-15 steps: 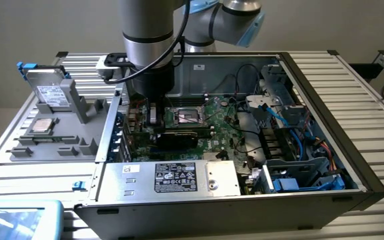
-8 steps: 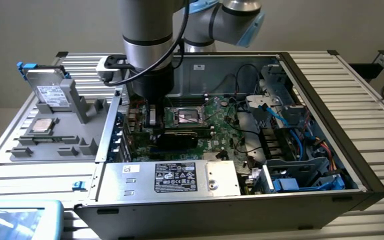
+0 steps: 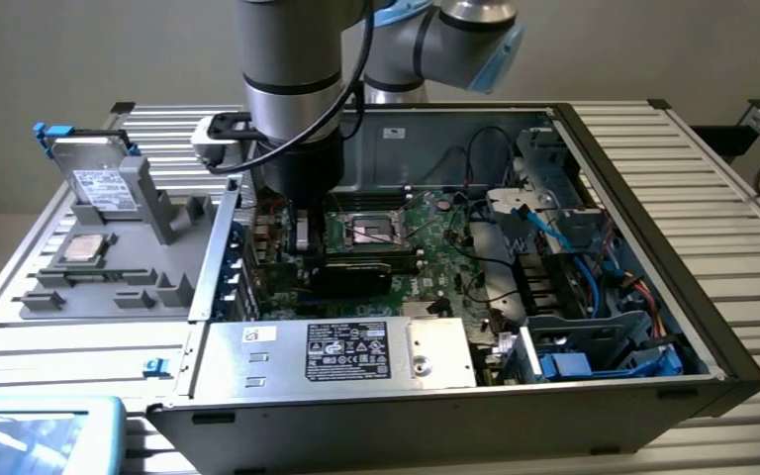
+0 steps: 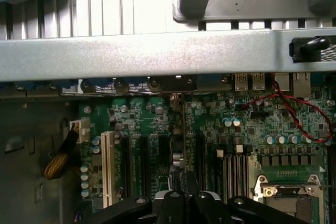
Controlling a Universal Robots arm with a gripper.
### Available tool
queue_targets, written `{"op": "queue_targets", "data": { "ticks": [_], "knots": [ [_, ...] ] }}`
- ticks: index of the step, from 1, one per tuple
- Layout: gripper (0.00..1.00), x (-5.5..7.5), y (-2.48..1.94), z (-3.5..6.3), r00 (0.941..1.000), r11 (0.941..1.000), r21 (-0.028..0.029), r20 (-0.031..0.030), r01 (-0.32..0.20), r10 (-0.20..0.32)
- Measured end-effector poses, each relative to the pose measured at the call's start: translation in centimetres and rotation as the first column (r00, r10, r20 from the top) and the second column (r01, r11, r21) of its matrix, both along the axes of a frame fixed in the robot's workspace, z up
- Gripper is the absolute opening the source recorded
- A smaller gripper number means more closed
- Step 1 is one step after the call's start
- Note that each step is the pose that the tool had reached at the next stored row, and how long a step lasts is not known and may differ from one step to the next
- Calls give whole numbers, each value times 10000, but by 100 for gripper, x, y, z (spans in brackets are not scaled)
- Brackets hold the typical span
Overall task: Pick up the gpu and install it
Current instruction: 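Press down on the gpu until it lock into place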
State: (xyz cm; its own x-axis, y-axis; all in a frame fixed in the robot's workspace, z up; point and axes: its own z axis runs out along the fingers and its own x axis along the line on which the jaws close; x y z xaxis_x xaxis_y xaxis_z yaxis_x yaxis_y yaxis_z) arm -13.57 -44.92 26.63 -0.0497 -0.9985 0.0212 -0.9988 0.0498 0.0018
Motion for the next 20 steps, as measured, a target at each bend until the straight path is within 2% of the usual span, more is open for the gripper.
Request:
{"op": "queue_targets", "data": {
  "ticks": [2, 5, 7, 12, 16, 17, 20],
  "knots": [
    [12, -1, 1, 20, 10000, 10000, 10, -20, 10, -10],
    [12, 10, 0, 133, 10000, 10000, 1, -92, 17, -17],
    [12, 72, -2, 176, 9999, 10000, 7, -111, 18, -18],
    [12, 316, -16, 175, 9999, 10000, 7, -121, 17, -17],
    [12, 351, -17, 117, 9999, 10000, 36, -160, 18, -17],
    [12, 352, -17, 107, 9998, 10000, 54, -188, 17, -16],
    [12, 351, -17, 93, 9994, 9999, 121, -348, 18, -14]
  ]
}}
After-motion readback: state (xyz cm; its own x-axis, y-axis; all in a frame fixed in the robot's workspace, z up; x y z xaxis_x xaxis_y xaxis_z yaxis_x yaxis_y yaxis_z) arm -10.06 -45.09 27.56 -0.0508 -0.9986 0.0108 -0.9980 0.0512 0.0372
